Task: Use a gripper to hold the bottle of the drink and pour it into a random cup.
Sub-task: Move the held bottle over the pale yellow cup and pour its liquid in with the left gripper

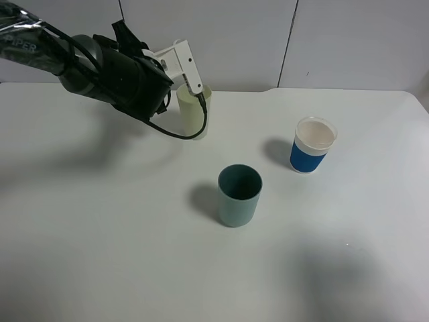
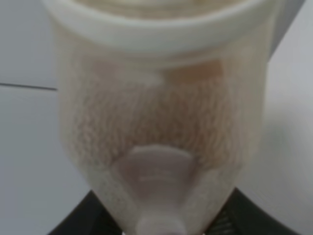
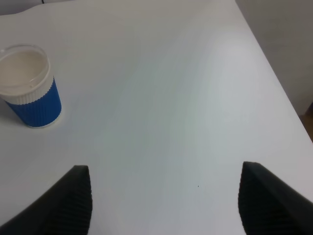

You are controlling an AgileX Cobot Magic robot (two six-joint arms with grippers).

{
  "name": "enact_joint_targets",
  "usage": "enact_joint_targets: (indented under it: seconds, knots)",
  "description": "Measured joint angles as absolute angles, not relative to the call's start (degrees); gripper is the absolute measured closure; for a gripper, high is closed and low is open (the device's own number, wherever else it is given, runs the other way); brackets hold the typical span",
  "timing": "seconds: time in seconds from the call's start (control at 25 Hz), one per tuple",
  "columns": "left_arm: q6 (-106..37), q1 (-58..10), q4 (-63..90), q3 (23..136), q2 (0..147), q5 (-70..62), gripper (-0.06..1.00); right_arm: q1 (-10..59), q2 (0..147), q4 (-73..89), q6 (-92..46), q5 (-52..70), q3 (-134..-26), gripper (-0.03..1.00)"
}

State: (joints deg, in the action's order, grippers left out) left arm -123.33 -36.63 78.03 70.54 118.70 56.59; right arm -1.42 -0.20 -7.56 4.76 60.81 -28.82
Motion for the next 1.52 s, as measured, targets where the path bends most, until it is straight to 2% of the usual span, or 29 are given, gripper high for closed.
enact_joint_targets:
  seconds: [1.52]
  knots:
    - [-123.5, -36.6, 68.2, 66.7, 118.7, 59.6, 0.58, -1.4, -0.2, -7.6, 4.8, 60.8, -28.8, 0.33]
